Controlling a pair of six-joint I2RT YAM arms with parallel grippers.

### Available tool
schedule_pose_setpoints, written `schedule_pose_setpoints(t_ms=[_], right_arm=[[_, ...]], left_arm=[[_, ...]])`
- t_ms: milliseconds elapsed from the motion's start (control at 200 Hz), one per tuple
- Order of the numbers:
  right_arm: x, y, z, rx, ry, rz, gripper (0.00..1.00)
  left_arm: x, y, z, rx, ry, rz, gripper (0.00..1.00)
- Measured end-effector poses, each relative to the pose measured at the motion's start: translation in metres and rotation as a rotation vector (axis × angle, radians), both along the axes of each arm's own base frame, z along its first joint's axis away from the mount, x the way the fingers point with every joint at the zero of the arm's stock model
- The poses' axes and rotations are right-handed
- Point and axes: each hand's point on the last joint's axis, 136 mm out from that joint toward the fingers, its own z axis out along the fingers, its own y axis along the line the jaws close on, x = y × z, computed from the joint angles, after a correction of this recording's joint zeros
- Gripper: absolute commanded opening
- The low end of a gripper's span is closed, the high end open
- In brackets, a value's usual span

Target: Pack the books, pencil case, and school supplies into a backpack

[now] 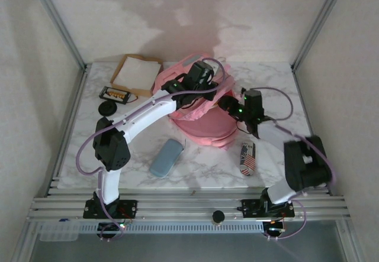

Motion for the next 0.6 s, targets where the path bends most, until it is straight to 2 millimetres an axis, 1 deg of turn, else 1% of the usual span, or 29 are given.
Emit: schedule_pose_setpoints(t_ms=[35,110,135,215,280,315,350,381,421,481,536,601], right_arm=[[-0.010,-0.009,0.008,-0.018,-0.014,-0.022,0.66],[-0.025,-0.025,0.024,-0.057,-0.036,-0.066,0.65],[-0.029,-0.030,0.029,-0.072,-0.042,-0.080,0.65],[-0.041,-0.044,0.041,-0.118,-0.052,-0.125,0.63],[-0.050,-0.053,0.049,-0.149,-0.051,-0.147,0.63],[-0.054,-0.055,0.054,-0.165,-0.050,-0.154,0.63],[-0.057,-0.055,0.059,-0.179,-0.048,-0.154,0.63],[-0.058,-0.051,0.064,-0.193,-0.046,-0.144,0.63],[-0.060,-0.042,0.069,-0.203,-0.043,-0.123,0.63],[-0.063,-0.016,0.074,-0.218,-0.041,-0.065,0.63],[-0.069,0.016,0.072,-0.227,-0.031,0.014,0.63],[-0.080,0.053,0.061,-0.247,0.000,0.099,0.63]], left_arm=[[0.000,-0.002,-0.003,-0.011,0.009,0.001,0.13],[0.001,-0.008,-0.011,-0.038,0.036,-0.001,0.37],[0.001,-0.010,-0.013,-0.049,0.044,-0.002,0.42],[-0.001,-0.017,-0.019,-0.098,0.079,-0.011,0.50],[-0.005,-0.018,-0.025,-0.152,0.123,-0.019,0.55],[-0.007,-0.014,-0.030,-0.179,0.148,-0.016,0.56],[-0.011,-0.004,-0.036,-0.202,0.178,-0.004,0.57],[-0.014,0.007,-0.042,-0.221,0.200,0.013,0.58],[-0.020,0.029,-0.048,-0.241,0.226,0.045,0.61],[-0.029,0.061,-0.050,-0.270,0.236,0.100,0.64],[-0.037,0.092,-0.041,-0.296,0.219,0.156,0.65],[-0.044,0.119,-0.023,-0.349,0.176,0.206,0.67]])
